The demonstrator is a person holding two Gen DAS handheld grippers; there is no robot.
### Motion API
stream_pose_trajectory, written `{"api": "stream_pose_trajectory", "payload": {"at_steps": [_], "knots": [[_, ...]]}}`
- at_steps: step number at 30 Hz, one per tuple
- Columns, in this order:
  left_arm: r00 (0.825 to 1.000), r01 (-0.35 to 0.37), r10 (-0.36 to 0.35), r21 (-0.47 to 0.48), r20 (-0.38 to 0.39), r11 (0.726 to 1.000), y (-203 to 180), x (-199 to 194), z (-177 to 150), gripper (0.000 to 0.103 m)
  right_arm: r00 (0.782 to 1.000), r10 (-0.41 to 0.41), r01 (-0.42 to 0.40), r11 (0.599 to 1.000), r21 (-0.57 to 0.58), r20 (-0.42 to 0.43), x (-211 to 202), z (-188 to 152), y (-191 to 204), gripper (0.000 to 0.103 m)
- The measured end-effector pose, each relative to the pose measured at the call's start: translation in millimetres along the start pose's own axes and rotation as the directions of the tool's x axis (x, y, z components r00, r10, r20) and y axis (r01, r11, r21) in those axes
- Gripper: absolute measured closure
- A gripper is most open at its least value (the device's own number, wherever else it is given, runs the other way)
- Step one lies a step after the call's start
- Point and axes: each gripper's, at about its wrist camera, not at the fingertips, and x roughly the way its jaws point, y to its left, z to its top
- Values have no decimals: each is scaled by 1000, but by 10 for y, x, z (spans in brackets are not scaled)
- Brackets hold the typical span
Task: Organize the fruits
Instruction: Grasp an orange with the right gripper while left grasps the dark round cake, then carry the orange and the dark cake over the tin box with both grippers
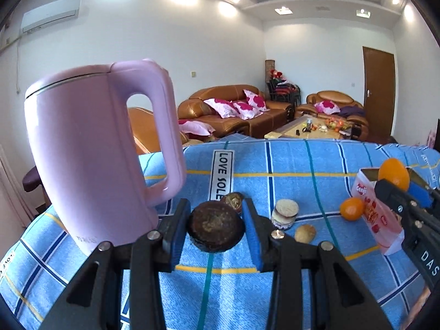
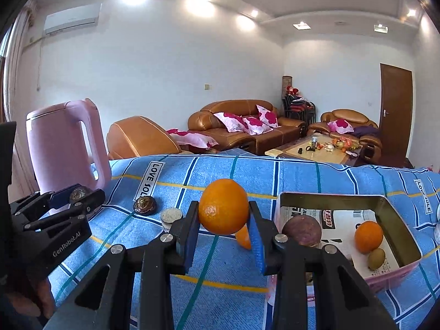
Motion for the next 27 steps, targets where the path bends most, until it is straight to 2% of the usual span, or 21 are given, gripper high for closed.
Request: {"api": "stream_pose_trajectory", "payload": {"at_steps": [6, 14, 27], "knots": [[1000, -24, 24, -4, 5, 1000, -17, -32, -25, 62, 1000, 1, -2, 1000, -30, -21, -59, -43, 7, 67], [998, -58, 58, -12, 0, 998, -65, -101, -50, 62, 998, 1, -1, 1000, -9, -55, -150, -112, -190, 67], [998, -45, 45, -6, -43, 999, -399, -225, -132, 62, 998, -32, 31, 999, -10, -52, -341, -182, -583, 67]]}}
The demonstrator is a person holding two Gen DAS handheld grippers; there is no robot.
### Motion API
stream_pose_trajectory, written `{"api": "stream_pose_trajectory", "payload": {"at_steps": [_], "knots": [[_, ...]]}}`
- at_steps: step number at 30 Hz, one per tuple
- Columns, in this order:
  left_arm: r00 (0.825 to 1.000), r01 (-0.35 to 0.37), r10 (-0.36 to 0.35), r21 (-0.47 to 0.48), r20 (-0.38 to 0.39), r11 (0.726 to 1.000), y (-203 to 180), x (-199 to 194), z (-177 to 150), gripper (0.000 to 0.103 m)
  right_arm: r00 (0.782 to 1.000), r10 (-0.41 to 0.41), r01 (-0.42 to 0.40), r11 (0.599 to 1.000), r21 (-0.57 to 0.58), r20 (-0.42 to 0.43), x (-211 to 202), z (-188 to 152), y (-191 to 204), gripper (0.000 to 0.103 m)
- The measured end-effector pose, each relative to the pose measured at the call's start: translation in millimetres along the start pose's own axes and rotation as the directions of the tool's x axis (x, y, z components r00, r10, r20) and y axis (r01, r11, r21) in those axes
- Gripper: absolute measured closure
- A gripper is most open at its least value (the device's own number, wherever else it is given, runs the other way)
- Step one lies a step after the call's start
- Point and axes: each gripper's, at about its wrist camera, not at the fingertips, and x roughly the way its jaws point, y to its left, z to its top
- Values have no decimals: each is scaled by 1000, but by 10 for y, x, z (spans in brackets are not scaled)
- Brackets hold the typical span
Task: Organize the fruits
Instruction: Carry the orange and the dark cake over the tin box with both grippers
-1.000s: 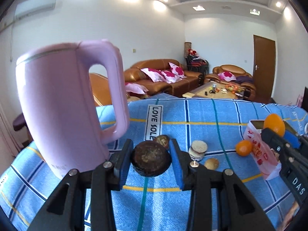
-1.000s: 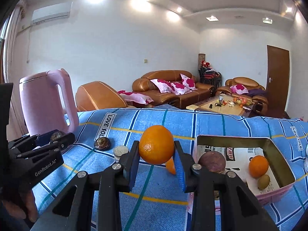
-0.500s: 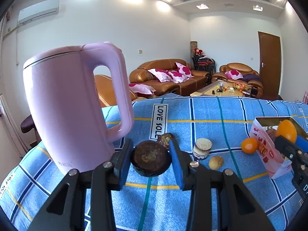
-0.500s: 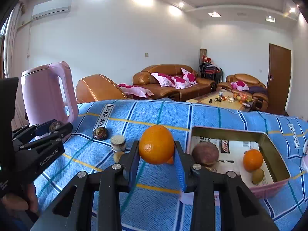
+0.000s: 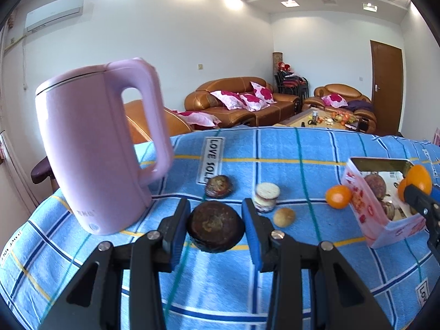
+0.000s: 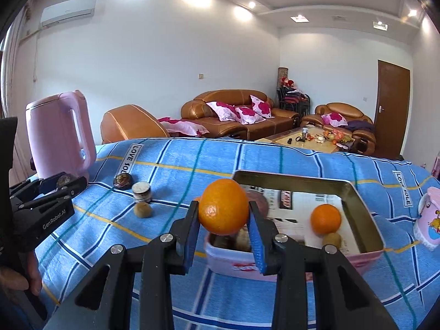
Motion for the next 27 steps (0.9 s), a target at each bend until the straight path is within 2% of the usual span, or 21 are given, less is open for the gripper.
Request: {"api": "stream_pose_trajectory", "payload": {"at_steps": [8, 19, 27], "knots": [[999, 49, -49, 32, -10, 998, -386, -42, 5, 62, 1000, -19, 19, 999, 37, -1, 1, 2, -248, 67], [993, 116, -116, 18, -34, 993, -751, 10, 118, 62, 998, -64, 65, 994, 91, -7, 38, 31, -659, 67], [987, 160, -160, 8, -25, 987, -958, 41, 212, 62, 992, -122, 119, 989, 92, 30, 7, 121, -934, 67]]}}
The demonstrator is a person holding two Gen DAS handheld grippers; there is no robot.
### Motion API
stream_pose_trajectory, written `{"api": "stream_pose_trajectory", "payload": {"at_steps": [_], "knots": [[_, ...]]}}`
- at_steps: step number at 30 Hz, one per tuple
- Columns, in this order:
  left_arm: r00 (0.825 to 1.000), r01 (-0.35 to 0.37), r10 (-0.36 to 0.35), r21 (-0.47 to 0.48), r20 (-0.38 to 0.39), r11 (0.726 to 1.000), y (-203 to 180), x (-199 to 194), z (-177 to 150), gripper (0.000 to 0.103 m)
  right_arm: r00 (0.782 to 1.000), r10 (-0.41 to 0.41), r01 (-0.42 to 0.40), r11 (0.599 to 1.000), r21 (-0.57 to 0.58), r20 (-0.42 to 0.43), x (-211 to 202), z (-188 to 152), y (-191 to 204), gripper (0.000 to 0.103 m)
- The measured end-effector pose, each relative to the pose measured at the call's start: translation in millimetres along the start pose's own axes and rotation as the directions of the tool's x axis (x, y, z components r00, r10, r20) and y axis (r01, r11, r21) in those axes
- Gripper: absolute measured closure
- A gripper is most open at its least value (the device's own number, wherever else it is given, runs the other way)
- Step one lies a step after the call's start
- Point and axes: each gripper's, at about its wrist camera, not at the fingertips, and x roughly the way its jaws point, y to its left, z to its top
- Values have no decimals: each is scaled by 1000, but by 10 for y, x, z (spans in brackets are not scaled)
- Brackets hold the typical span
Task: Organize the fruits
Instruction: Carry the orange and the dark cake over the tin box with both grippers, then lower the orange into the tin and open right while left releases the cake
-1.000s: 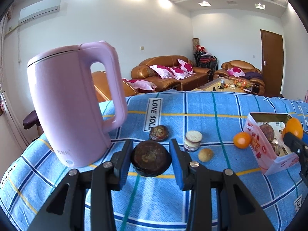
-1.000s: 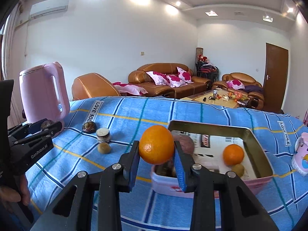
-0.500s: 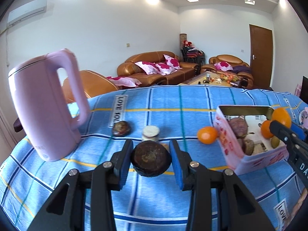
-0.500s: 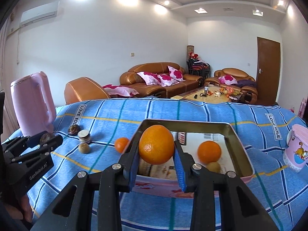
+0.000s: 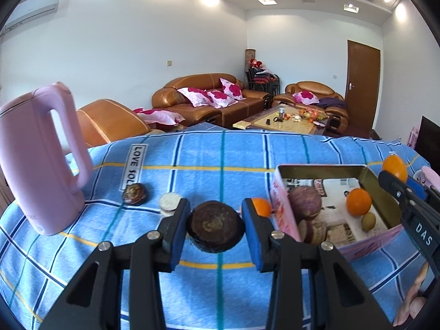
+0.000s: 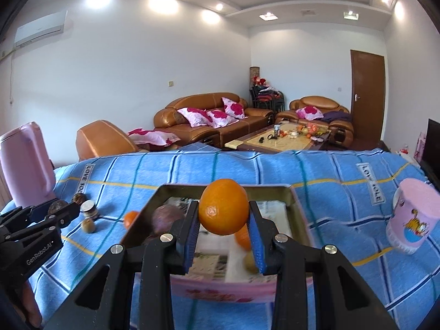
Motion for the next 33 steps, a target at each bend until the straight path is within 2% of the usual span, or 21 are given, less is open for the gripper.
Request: {"api": "stream_pose_trajectory", "payload": {"at_steps": [8, 14, 23, 33], "knots": [[996, 79, -81, 38, 40, 996, -369, 0, 126, 62, 994, -97, 98, 995, -7, 50, 13, 130, -328, 67], [992, 123, -125, 61, 32, 991, -727, 107, 165, 62, 989, -139, 139, 990, 2, 58, 97, 196, -518, 67], [986, 165, -164, 68, -21, 984, -1173, 326, 144, 62, 992, -121, 121, 993, -16, -23, 378, 185, -542, 67], [983, 179, -176, 58, -53, 982, -1190, 404, 98, 62, 990, -69, 65, 997, -33, -122, 593, 111, -499, 67]]}}
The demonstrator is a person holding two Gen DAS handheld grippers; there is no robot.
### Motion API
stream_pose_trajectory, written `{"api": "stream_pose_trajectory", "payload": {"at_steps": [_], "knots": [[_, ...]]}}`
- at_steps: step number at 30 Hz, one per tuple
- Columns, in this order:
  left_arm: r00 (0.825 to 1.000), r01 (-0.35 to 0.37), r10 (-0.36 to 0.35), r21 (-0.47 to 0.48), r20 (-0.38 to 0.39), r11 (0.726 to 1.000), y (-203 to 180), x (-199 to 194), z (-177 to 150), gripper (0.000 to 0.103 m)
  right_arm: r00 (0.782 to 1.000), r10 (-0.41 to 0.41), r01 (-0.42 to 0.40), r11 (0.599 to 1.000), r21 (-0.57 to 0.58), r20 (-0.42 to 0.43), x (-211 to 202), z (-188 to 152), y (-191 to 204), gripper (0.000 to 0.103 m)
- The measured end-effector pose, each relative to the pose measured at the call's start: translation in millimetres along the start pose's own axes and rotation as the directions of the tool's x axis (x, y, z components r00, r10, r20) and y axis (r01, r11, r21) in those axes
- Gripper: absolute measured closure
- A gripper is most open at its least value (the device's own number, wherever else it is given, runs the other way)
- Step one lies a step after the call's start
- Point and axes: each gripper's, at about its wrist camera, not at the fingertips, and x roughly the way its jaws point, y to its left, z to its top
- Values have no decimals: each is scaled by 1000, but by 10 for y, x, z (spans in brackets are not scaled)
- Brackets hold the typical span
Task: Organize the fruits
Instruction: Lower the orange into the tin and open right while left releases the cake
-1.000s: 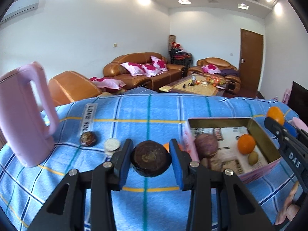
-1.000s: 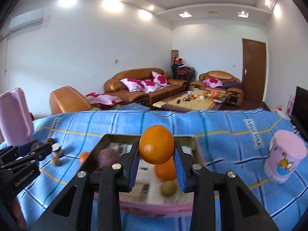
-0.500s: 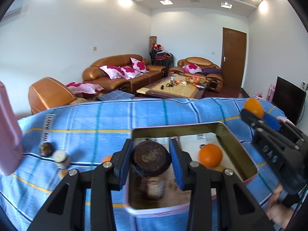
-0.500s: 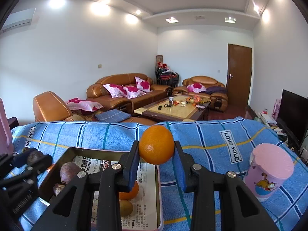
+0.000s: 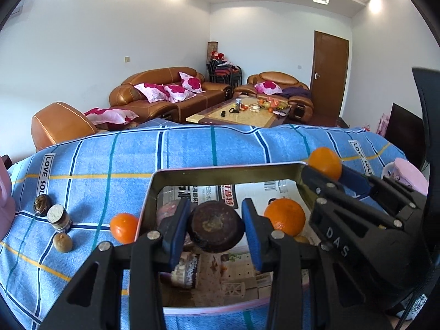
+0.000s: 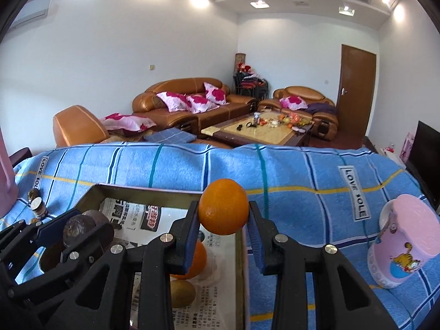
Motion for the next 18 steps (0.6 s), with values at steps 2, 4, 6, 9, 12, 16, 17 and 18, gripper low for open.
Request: {"api": "stream_pose_trajectory", "payload": {"at_steps": [2, 4, 6, 9, 12, 16, 17, 18], "knots": [[1000, -1, 1, -3, -7, 1000, 3, 11, -12, 62, 1000, 10, -10, 1000, -4, -3, 2, -5, 11, 67], [1000, -6, 6, -5, -15, 1000, 16, 11, -20, 62, 1000, 19, -19, 1000, -5, -12, 13, -11, 22, 67], [1000, -6, 6, -13, -25, 1000, 33, 21, -23, 62, 999, 44, -44, 999, 3, -28, 41, -18, 19, 67], [999, -9, 8, -28, -42, 1000, 66, 50, -26, 62, 995, 84, -84, 996, 17, -46, 79, -24, 22, 67], [999, -7, 5, -42, -52, 999, 97, 72, -35, 62, 988, 133, -130, 991, 41, -75, 120, -43, 17, 67], [999, -5, 3, -40, -52, 999, 88, 59, -49, 63, 977, 186, -178, 980, 84, -102, 171, -64, -27, 67], [999, -5, 3, -40, -52, 999, 88, 57, -52, 63, 973, 203, -193, 976, 101, -110, 187, -73, -43, 67], [999, -5, 3, -41, -52, 999, 85, 57, -53, 63, 970, 213, -200, 973, 111, -115, 198, -80, -44, 67]]}}
